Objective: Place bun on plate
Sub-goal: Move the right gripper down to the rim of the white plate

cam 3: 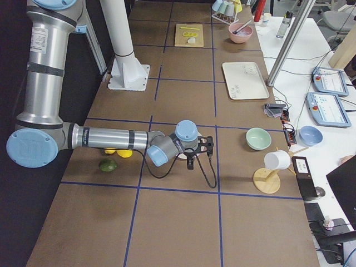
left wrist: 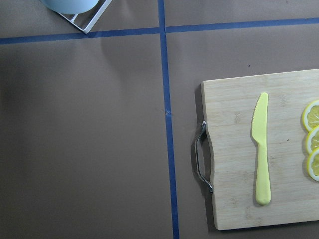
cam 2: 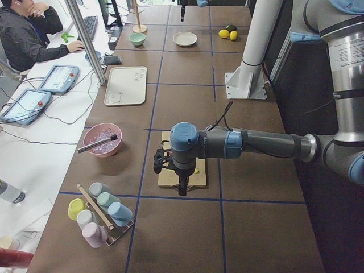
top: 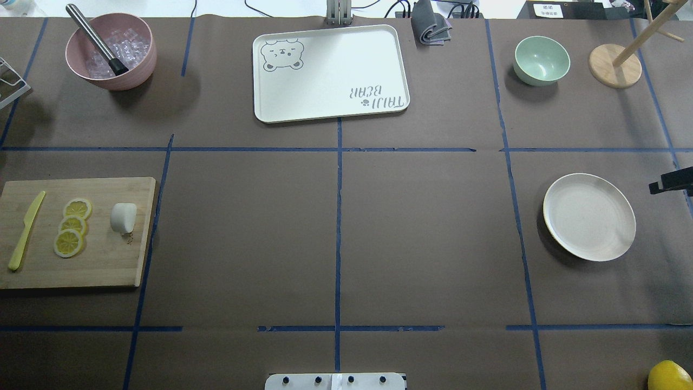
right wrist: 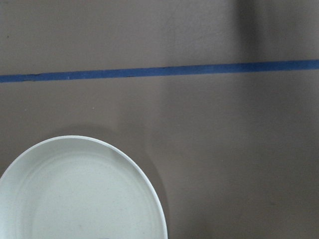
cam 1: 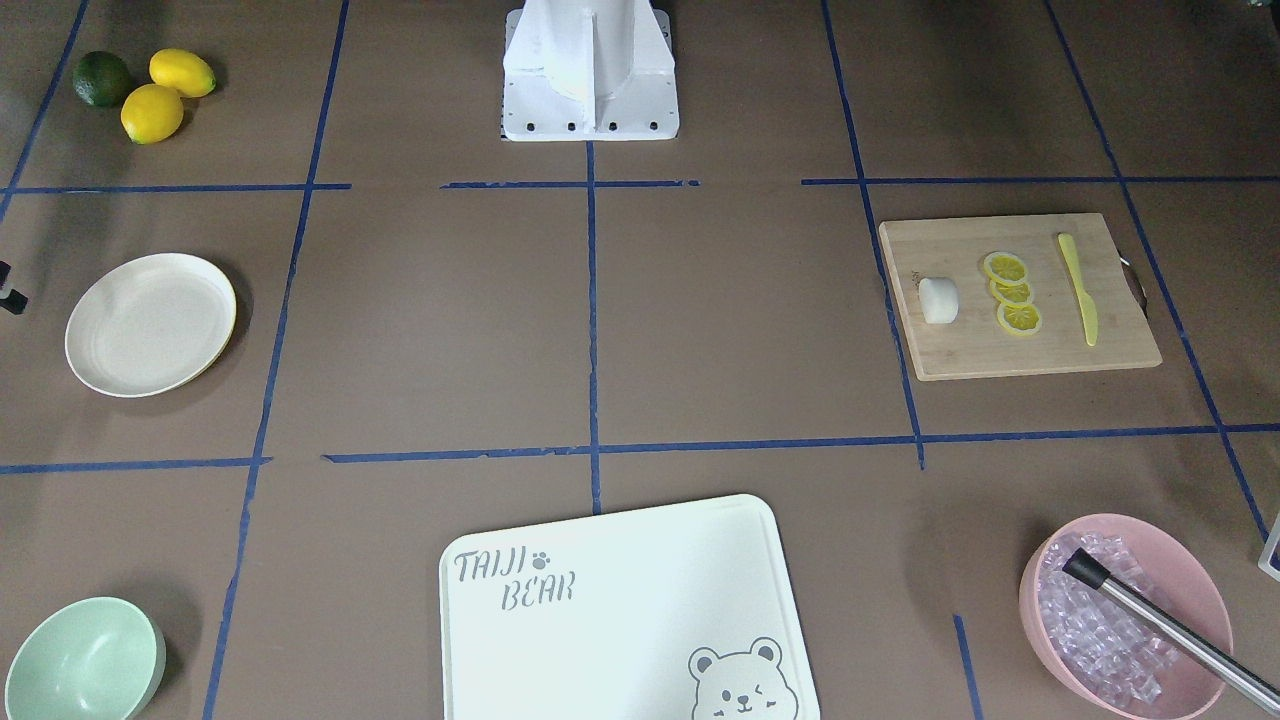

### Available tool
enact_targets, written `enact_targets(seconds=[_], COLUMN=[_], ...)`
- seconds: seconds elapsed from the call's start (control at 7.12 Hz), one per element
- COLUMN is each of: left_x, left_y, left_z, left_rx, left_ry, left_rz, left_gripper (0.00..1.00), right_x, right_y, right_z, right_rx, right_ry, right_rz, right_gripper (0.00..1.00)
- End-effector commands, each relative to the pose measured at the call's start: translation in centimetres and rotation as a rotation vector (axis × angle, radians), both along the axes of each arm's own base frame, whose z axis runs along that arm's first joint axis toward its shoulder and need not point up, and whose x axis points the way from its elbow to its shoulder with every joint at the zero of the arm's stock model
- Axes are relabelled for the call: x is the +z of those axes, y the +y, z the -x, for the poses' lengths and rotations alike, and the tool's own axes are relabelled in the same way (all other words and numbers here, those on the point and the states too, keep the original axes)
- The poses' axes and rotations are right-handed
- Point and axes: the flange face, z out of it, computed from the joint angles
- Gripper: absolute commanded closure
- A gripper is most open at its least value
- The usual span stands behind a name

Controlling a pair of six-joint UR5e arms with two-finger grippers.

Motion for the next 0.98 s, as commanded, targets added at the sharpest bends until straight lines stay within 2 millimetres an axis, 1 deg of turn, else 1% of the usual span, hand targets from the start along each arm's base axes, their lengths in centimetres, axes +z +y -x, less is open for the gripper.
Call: enact_targets(seconds=[0.0, 0.14, 0.28, 0.42, 0.56, 0.7, 0.84], left_x=[0.0, 0.0, -0.1, 0.0, 0.0, -0.1, -0.1], left_y=[0.0, 0.0, 0.0, 0.0, 0.0, 0.0, 0.0], left_z=[0.0, 0.0, 0.0, 0.0, 0.0, 0.0, 0.0], left_rx=[0.000, 0.000, 0.000, 0.000, 0.000, 0.000, 0.000], left_ry=[0.000, 0.000, 0.000, 0.000, 0.000, 0.000, 0.000], left_rz=[-0.001, -0.001, -0.004, -0.002, -0.002, -0.004, -0.002], left_gripper=[0.00, 0.00, 0.00, 0.00, 0.00, 0.00, 0.00], right_x=[1.1, 2.8, 3.8, 4.3, 4.6, 4.3, 4.2], right_y=[1.8, 3.3, 3.6, 3.8, 3.4, 2.5, 2.2], right_z=[4.4, 3.6, 3.5, 3.6, 3.9, 4.6, 4.9], right_rx=[0.009, -0.002, -0.003, -0.007, -0.010, -0.010, -0.009], right_ry=[0.008, 0.014, 0.013, 0.020, 0.021, 0.015, 0.012], right_rz=[0.004, 0.015, 0.019, 0.026, 0.030, 0.025, 0.030], right_gripper=[0.02, 0.07, 0.13, 0.17, 0.17, 0.18, 0.29])
